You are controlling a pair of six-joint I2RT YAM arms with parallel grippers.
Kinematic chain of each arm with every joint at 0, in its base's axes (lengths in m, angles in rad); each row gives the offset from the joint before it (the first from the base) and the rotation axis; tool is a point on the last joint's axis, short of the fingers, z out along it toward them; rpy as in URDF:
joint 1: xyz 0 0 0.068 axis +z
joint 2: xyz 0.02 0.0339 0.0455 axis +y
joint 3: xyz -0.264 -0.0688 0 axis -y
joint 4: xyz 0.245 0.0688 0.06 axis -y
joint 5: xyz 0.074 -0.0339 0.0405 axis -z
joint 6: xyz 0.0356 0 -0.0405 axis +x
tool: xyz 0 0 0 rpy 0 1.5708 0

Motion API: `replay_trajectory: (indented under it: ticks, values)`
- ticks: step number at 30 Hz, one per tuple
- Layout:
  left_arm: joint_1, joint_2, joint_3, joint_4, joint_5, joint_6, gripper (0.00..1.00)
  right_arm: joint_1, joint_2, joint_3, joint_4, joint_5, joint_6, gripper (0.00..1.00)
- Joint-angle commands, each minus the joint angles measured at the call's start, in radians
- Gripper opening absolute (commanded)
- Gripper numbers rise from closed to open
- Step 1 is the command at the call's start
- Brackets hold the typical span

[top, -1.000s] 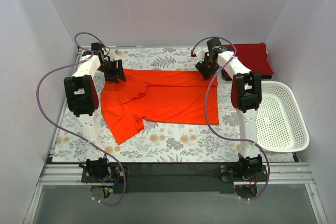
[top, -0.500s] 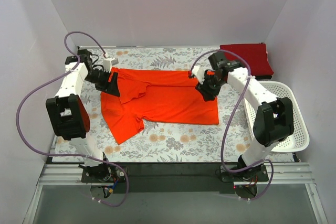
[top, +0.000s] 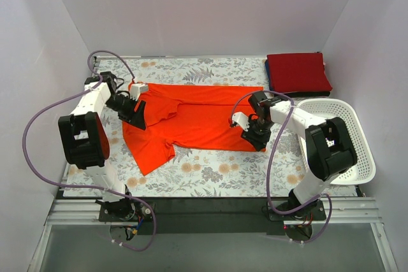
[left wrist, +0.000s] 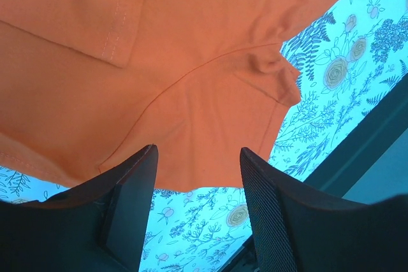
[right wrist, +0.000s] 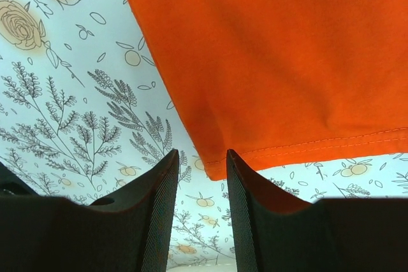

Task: Fold and stack the t-shirts
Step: Fold the tshirt

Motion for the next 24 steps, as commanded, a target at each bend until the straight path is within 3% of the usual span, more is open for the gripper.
replay_trajectory:
  ticks: [1, 14, 22, 24]
  values:
    - [-0.001, -0.057, -0.023, 0.034, -0.011, 0.032, 0.53, 0.008, -0.033, -0.015, 0.051, 0.016, -0.015, 0.41]
    - [-0.001, -0.082, -0.093, 0.103, -0.052, 0.085, 0.54, 0.031, -0.018, -0.165, 0.170, 0.129, -0.052, 0.40]
    - [-0.001, -0.208, -0.235, 0.139, -0.082, 0.324, 0.53, 0.031, -0.050, -0.223, 0.209, 0.187, -0.066, 0.02]
    - [-0.001, -0.229, -0.262, 0.161, -0.094, 0.390, 0.53, 0.028, -0.050, -0.214, 0.201, 0.212, -0.062, 0.01]
